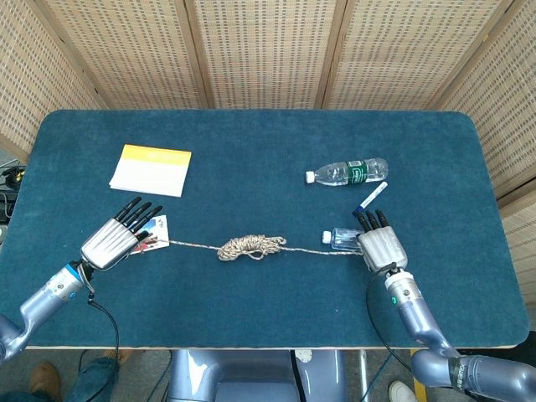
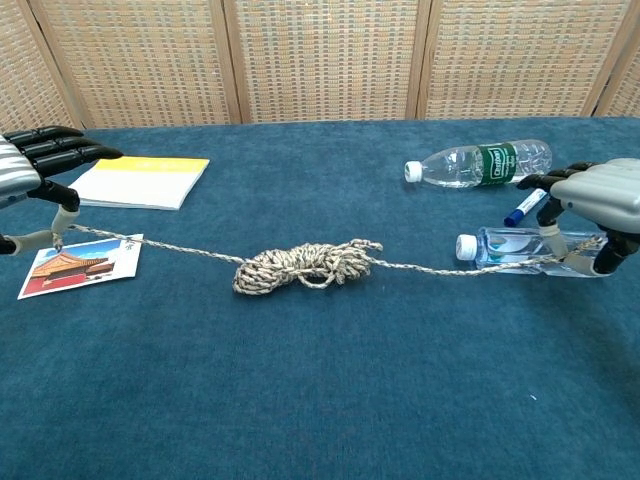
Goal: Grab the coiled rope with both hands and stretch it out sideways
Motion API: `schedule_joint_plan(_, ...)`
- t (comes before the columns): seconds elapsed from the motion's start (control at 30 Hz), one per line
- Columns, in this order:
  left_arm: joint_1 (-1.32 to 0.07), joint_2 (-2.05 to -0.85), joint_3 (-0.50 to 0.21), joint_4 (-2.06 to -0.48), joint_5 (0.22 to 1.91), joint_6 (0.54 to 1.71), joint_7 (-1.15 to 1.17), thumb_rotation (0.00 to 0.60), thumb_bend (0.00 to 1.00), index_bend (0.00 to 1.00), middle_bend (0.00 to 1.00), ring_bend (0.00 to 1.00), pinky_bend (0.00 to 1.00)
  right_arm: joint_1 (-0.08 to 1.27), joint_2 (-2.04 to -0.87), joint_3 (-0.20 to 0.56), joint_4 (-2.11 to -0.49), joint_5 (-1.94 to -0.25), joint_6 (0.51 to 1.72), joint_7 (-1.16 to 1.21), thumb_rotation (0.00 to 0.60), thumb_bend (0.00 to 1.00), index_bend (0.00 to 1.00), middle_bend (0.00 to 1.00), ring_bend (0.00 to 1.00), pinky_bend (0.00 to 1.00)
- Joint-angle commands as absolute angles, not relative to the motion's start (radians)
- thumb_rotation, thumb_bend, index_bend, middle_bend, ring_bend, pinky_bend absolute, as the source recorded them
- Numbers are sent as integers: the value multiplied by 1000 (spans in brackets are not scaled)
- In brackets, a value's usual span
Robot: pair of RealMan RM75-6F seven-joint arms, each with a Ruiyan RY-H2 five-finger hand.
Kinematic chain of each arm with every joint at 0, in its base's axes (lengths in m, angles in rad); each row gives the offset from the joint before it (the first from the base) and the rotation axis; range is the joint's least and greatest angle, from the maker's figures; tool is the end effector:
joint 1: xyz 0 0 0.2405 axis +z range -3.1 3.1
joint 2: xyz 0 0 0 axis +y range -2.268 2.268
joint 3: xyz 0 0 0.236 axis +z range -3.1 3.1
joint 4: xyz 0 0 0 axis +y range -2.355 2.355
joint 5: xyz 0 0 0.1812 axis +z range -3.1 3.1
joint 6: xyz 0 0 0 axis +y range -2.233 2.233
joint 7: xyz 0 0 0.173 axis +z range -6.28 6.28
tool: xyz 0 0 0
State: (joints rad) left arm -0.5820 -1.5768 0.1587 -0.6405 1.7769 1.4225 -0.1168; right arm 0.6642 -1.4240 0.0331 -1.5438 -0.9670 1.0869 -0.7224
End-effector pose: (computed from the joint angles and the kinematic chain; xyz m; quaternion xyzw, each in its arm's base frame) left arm -0.2395 0.3269 0.0620 -0.8340 -0.0677 -0.3393 0.4298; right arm -0.2034 -0.3302 0.0366 0.7699 -0.2844 0.2024 0.5342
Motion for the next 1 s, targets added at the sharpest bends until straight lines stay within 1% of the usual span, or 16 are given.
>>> schedule_joint_plan(0.03,-570,-1582,156,-612,1770,1427,-137,600,473,747,0,0,0,656,-1411,32,-1548,-970,1089,-716,600,428,613,0,0,0)
schedule_joint_plan(0.3,-547,-1590,146,-552,1754,1432,-185,600,473,747,0,0,0,634,-1382,24,-1548,-980,1086,-699,600,428,613,0,0,0)
schedule_joint_plan(0.6,-539,-1606,148,-520,1758,1443,-211,600,473,745,0,0,0,620,-1382,24,-1546,-994,1086,-689,600,428,613,0,0,0)
schedule_joint_plan(0.63,-539,-1607,148,-520,1759,1443,-211,600,468,710,0,0,0,620,-1382,24,-1546,-995,1085,-688,600,423,593,0,0,0)
schedule_joint_plan(0.67,-539,-1607,149,-519,1760,1443,-214,600,437,652,0,0,0,618,-1381,24,-1547,-996,1081,-683,600,378,518,0,0,0)
schedule_joint_plan(0.7,-539,-1606,150,-519,1760,1443,-215,600,355,519,0,0,0,617,-1380,25,-1548,-995,1079,-679,600,321,436,0,0,0)
schedule_joint_plan(0.73,-539,-1605,152,-520,1762,1443,-220,600,218,302,0,0,0,616,-1379,26,-1550,-992,1074,-674,600,212,283,0,0,0)
schedule_joint_plan(0.8,-537,-1602,151,-523,1761,1443,-231,600,41,56,0,0,0,614,-1375,31,-1557,-996,1069,-656,600,65,89,0,0,0)
schedule_joint_plan(0.83,-533,-1600,146,-531,1753,1443,-235,600,2,0,0,0,0,611,-1372,33,-1560,-1005,1070,-640,600,22,27,0,0,0)
schedule_joint_plan(0.87,-530,-1595,141,-543,1746,1443,-241,600,0,0,0,0,0,609,-1369,36,-1562,-1014,1072,-628,600,9,7,0,0,0)
schedule_joint_plan(1.0,-510,-1534,93,-673,1689,1466,-302,600,0,0,0,0,0,583,-1343,44,-1593,-1101,1122,-545,600,0,0,0,0,0)
